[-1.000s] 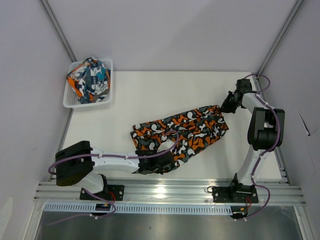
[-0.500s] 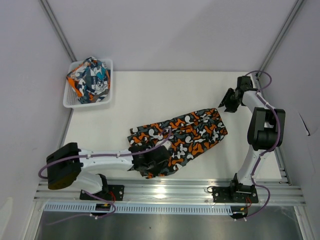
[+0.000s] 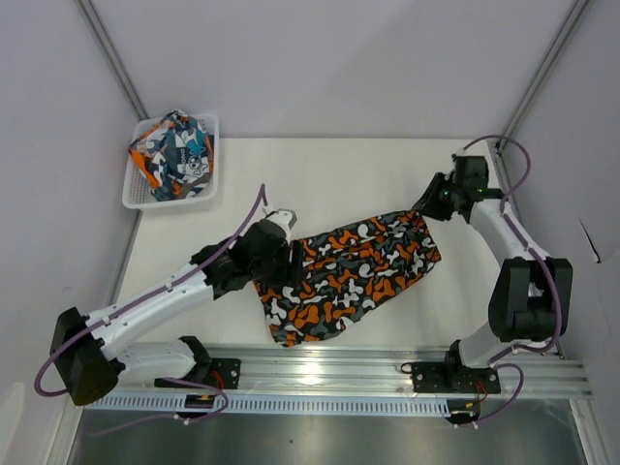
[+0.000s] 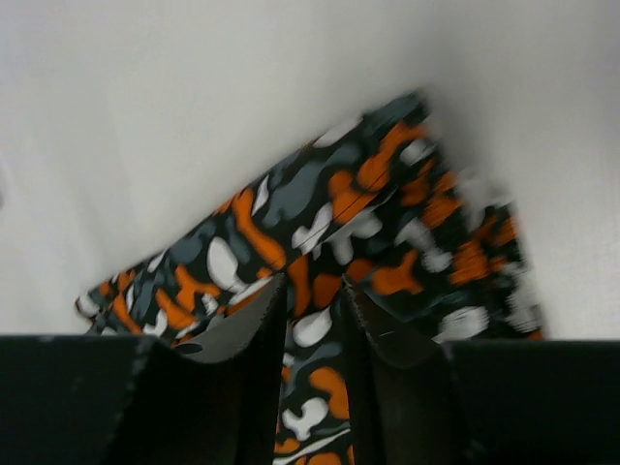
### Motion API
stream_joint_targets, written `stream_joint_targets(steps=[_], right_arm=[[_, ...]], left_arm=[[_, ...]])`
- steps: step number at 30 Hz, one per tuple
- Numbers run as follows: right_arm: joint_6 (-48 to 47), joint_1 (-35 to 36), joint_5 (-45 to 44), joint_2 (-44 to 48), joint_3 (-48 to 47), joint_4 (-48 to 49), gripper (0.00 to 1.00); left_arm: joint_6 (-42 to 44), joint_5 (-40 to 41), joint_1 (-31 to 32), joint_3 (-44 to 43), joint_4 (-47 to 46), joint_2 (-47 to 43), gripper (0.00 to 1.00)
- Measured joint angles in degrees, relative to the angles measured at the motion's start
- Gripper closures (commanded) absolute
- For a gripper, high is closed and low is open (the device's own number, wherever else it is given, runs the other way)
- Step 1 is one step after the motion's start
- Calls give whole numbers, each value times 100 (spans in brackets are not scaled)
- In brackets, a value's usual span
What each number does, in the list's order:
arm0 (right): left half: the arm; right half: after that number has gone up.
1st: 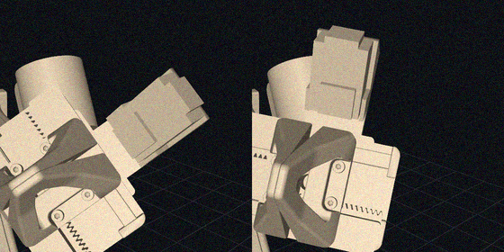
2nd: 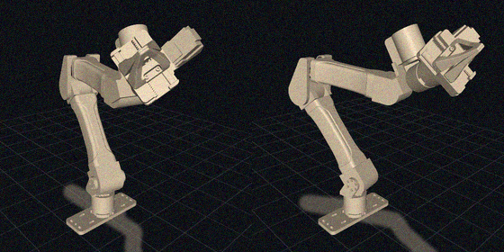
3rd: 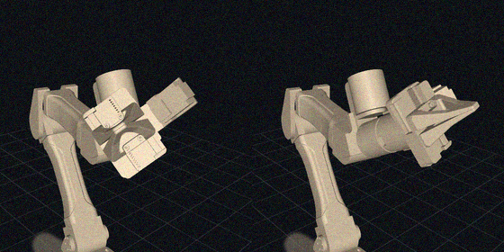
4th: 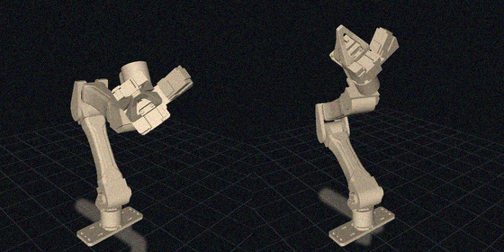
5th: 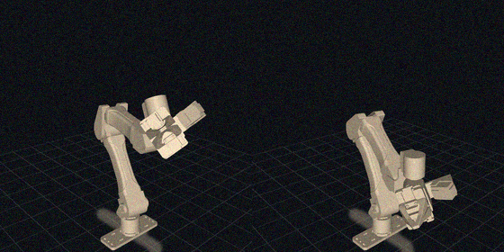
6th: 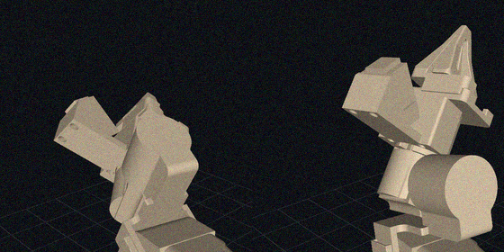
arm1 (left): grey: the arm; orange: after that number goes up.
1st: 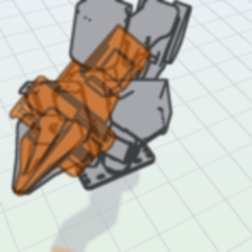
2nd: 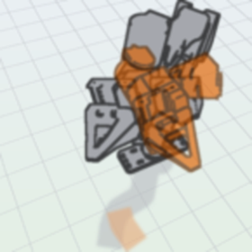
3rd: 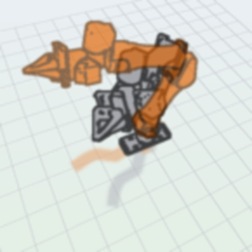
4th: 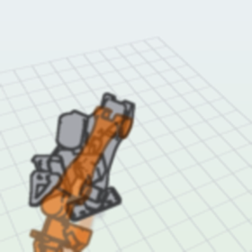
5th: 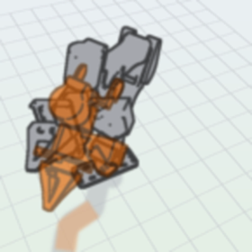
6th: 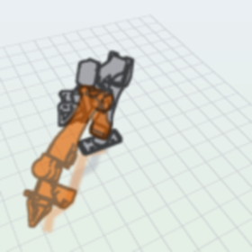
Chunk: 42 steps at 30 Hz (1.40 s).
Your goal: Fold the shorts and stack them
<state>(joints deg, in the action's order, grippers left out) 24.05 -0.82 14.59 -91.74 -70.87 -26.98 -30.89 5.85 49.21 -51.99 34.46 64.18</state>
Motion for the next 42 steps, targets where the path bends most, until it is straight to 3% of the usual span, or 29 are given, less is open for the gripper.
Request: stream_joint_targets(steps=[7,12,19,29,42], right_arm=[[481,1285,529,481,1224,623,90],[918,1390,1001,398,1786,1305,95],[1108,1388,1152,-234,2096,1884,99],[955,1755,503,-374,2216,1827,99],[887,1860,315,-522,2212,1829,98]], left_arm=[[308,125,-350,-72,57,612,34],[483,149,-350,-446,-59,1054,35],[713,317,-350,-881,-538,1974,39],[1163,787,-291,-1620,-557,3368,43],[1987,658,-39,-2120,-905,3851,45]])
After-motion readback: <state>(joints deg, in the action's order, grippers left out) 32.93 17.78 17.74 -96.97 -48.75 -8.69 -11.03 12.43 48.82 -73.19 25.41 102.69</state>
